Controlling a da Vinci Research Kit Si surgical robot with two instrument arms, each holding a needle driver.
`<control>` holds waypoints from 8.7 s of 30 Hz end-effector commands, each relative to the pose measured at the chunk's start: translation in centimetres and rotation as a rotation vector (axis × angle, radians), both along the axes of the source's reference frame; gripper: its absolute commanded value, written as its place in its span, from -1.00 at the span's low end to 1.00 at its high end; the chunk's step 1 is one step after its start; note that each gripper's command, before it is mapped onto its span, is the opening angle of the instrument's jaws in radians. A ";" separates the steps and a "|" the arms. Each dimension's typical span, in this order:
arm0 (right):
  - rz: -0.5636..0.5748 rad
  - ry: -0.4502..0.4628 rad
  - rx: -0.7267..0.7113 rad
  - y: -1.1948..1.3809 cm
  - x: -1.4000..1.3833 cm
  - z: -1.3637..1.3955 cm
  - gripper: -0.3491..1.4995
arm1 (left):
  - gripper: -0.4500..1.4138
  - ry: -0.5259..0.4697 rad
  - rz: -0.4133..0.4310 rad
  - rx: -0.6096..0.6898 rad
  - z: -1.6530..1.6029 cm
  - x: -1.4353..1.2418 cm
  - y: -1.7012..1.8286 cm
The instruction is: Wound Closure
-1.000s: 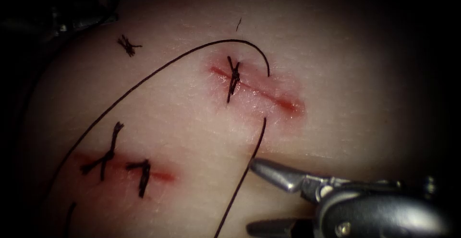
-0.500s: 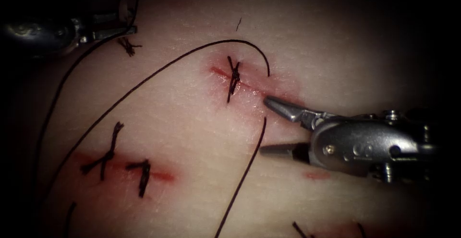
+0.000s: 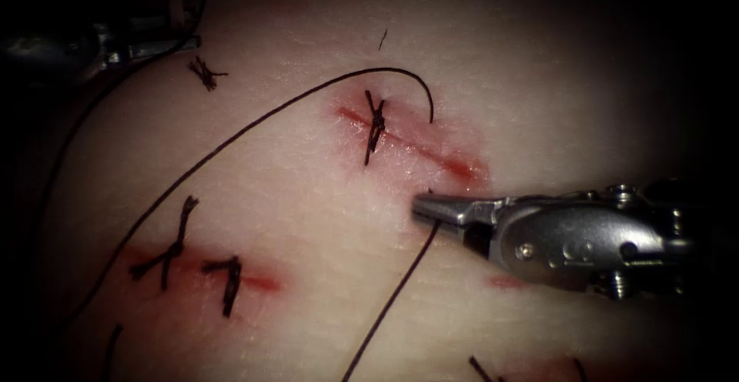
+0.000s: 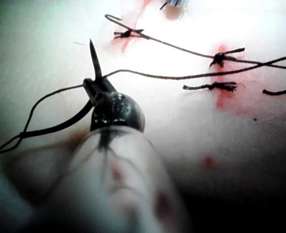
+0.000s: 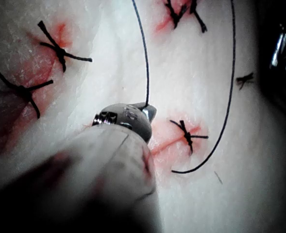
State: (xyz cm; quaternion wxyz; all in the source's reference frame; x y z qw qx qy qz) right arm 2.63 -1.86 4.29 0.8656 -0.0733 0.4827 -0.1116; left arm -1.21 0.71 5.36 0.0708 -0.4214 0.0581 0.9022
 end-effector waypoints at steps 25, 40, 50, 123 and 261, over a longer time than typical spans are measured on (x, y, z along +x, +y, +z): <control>-0.162 0.102 0.058 -1.12 0.66 -1.77 -1.00 | -1.00 0.000 0.004 0.000 0.04 0.03 0.01; 0.048 0.103 -0.005 0.08 0.04 -1.17 0.78 | -1.00 0.001 0.003 -0.001 0.04 0.02 0.00; 0.084 0.076 -0.042 0.32 -0.10 -0.14 0.80 | -1.00 0.007 -0.004 -0.006 0.08 -0.03 -0.02; 0.065 0.071 0.006 0.19 -0.15 -0.41 0.54 | -1.00 0.008 0.005 -0.004 0.13 -0.08 -0.05; 0.766 0.230 0.987 1.09 -0.30 0.84 0.55 | 0.03 -0.149 -0.109 0.119 -0.58 -0.64 -0.53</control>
